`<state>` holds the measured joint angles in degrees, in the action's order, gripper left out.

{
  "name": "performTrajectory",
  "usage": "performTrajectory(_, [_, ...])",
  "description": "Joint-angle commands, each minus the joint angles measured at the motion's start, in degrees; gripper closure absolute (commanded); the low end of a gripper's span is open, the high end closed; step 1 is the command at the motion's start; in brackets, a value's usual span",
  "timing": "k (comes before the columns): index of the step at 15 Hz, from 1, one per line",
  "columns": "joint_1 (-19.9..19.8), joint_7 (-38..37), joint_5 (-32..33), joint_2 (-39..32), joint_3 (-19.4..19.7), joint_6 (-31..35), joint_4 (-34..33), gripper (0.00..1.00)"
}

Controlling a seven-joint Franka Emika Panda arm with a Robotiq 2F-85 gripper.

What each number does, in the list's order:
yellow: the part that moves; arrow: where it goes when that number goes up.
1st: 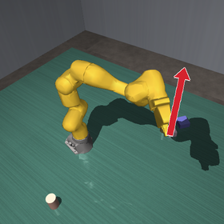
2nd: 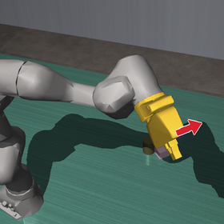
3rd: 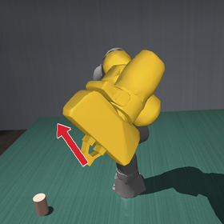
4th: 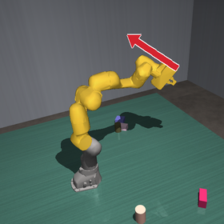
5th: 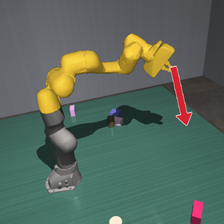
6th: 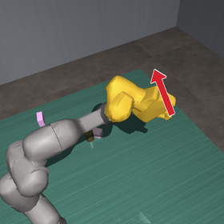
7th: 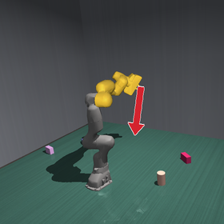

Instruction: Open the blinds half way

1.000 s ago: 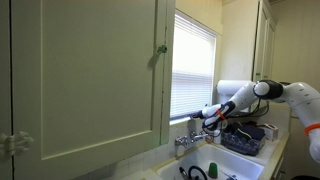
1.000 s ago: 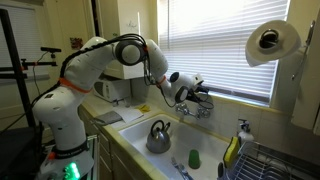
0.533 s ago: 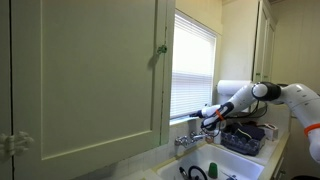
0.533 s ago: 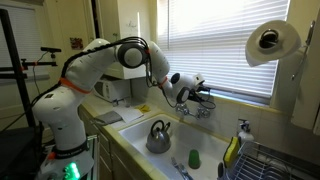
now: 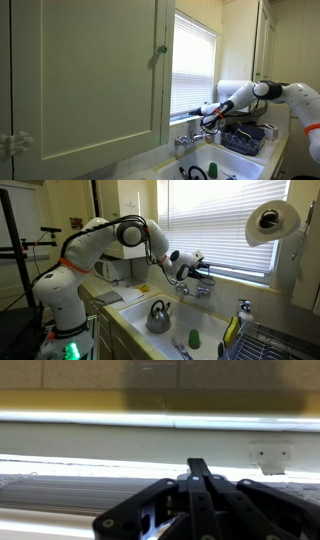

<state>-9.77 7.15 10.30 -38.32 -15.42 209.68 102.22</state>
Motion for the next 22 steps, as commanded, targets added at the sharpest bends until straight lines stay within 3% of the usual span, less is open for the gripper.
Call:
performTrajectory(1, [-0.5, -0.7, 0.3, 3.9, -0.8, -1.5, 2.5, 1.0])
performTrajectory(5, [-1.0, -1.5, 0.0, 7.5, -1.5, -5.6, 5.2, 1.0])
performTrajectory(17, [-10.9, -4.3, 4.6, 13.3, -14.7, -5.8, 8.6, 1.0])
performTrajectory(22, [-12.9, -5.0, 2.9, 15.7, -17.0, -12.4, 10.5, 1.0])
